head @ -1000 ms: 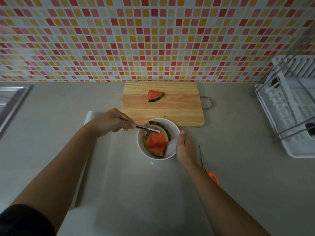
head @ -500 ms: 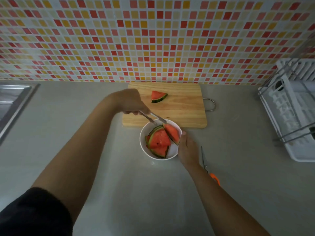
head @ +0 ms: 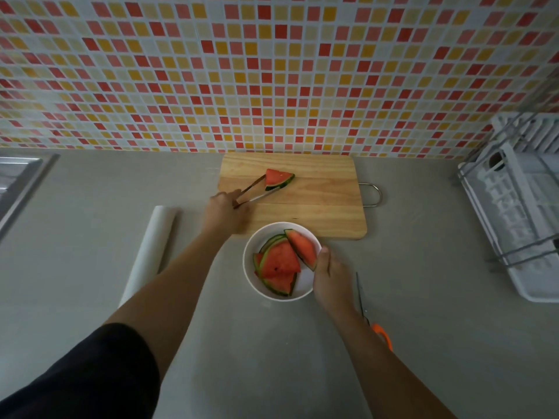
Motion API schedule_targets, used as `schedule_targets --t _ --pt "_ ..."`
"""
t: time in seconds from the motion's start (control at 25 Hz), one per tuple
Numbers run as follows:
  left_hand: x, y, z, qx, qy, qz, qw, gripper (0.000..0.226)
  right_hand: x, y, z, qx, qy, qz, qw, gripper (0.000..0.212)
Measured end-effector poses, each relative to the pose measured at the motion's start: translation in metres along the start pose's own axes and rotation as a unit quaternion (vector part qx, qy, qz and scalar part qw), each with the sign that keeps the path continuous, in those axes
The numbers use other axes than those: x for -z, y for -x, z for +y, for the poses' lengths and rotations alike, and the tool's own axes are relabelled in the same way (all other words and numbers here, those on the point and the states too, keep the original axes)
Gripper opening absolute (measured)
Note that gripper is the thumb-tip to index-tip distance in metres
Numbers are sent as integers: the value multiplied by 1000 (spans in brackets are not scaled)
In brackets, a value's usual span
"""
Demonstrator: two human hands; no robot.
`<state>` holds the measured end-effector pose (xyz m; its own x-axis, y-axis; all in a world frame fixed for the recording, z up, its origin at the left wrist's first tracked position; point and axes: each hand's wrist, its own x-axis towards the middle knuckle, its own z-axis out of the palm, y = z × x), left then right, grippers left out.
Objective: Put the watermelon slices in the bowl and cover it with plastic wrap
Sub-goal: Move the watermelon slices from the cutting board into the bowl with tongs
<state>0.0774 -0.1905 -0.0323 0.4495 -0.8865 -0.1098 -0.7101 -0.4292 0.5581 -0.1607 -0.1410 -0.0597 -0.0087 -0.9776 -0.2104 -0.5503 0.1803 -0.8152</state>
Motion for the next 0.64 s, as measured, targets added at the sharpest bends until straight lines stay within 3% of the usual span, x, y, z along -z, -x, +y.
schedule_targets --t 0.2,0.4,0.56,0.64 --pt "-15 -2 10 -46 -8 56 997 37 -1 1 -1 8 7 9 1000 37" --pt "-9 -7 2 19 147 31 988 25 -2 1 0 9 2 10 1000 42" --pt "-8 -6 -6 156 414 -17 897 31 -1 2 -2 12 1 14 1000 41" --pt "-5 4 -9 154 460 -39 874 35 1 2 -3 13 4 12 1000 39"
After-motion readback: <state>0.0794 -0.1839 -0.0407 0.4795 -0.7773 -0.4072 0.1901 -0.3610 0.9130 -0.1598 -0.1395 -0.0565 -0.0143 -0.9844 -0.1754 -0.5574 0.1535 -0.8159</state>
